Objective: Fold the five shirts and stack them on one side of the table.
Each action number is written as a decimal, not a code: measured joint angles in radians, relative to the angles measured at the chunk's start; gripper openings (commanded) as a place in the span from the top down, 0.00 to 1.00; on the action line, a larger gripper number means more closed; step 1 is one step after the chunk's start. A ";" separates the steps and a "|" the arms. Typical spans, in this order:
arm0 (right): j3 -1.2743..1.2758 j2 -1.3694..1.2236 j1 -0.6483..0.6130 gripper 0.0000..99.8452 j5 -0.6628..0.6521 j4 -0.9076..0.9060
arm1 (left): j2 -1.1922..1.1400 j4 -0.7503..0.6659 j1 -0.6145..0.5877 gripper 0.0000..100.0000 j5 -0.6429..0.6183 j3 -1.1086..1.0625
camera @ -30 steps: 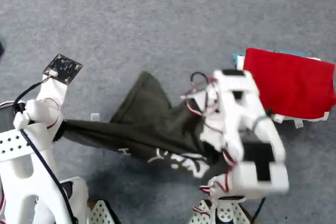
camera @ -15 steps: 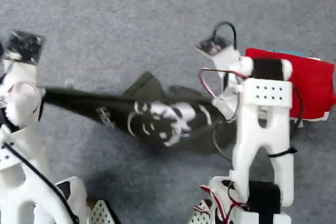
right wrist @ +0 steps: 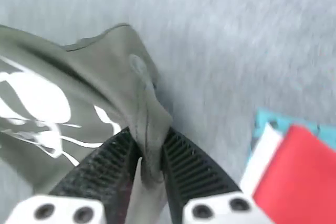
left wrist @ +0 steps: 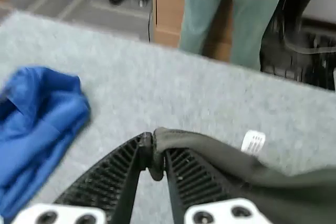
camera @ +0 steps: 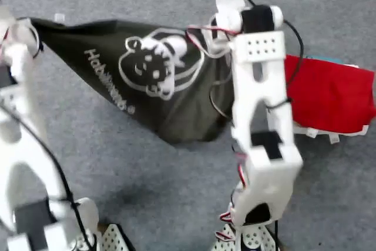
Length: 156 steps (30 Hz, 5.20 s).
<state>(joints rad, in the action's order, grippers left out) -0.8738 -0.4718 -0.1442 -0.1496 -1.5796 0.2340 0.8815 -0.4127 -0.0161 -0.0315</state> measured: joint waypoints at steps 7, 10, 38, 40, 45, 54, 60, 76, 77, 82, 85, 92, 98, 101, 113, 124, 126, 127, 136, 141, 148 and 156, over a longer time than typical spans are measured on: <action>-0.428 -0.439 -0.011 0.62 0.218 -0.092 | -0.427 0.100 0.000 0.97 0.005 0.118; -0.608 -0.526 -0.011 0.63 0.241 -0.164 | -0.496 0.164 0.000 0.97 0.038 0.166; 0.640 -0.166 -0.141 0.99 -0.147 -0.180 | -0.512 0.554 -0.025 0.97 0.305 0.275; 0.821 -0.044 -0.158 0.99 -0.239 -0.180 | -0.512 0.628 -0.052 0.97 0.333 0.311; 1.185 0.269 -0.232 0.95 -0.463 -0.180 | -0.512 0.781 -0.117 0.97 0.384 0.391; 1.249 0.568 -0.176 0.68 -0.506 -0.180 | -0.512 0.850 -0.163 0.97 0.428 0.390; 1.195 0.663 0.031 0.68 -0.568 -0.180 | -0.512 0.850 -0.250 0.97 0.505 0.385; 0.184 -0.074 -0.192 0.68 -0.282 -0.150 | -0.512 0.856 -0.238 0.97 0.465 0.371; 0.081 -0.157 -0.199 0.68 -0.276 -0.164 | -0.512 0.856 -0.238 0.97 0.465 0.371; -0.416 -0.542 -0.227 0.68 -0.239 -0.178 | -0.512 0.856 -0.235 0.97 0.463 0.371; -0.608 -0.695 -0.242 0.68 -0.210 -0.175 | -0.512 0.855 -0.226 0.97 0.443 0.370; -0.611 -0.796 -0.238 0.68 -0.166 -0.054 | -0.512 0.847 -0.189 0.97 0.437 0.347; -0.489 -0.801 -0.238 0.68 -0.164 0.051 | -0.512 0.807 -0.186 0.97 0.437 0.347; -0.457 -0.799 -0.238 0.68 -0.163 0.077 | -0.512 0.802 -0.186 0.97 0.437 0.345; -0.450 -0.799 -0.224 0.92 -0.063 0.130 | -0.434 0.813 -0.164 0.97 0.434 0.304; -0.448 -0.799 -0.201 0.99 0.011 0.140 | -0.423 0.813 -0.164 0.97 0.431 0.302; -0.456 -0.799 -0.201 0.99 0.011 0.140 | -0.423 0.812 -0.157 0.97 0.410 0.302; -0.468 -0.801 -0.201 0.99 0.011 0.140 | -0.423 0.810 -0.146 0.97 0.399 0.302; -0.727 -0.695 -0.199 0.99 0.011 -0.008 | -0.400 0.868 -0.055 0.97 0.232 0.463; -0.746 -0.473 -0.180 0.99 0.011 -0.086 | -0.219 0.875 -0.049 0.97 0.141 0.568; -0.756 -0.034 -0.160 0.99 0.011 -0.040 | 0.212 0.876 0.009 0.97 0.118 0.582; -0.758 0.374 -0.160 0.99 0.011 0.063 | 0.589 0.876 0.031 0.97 0.087 0.594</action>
<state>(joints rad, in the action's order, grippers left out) -1.6318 -0.0974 -0.3038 -0.1389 -1.5167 0.8232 1.7576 -0.3821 0.0713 0.5623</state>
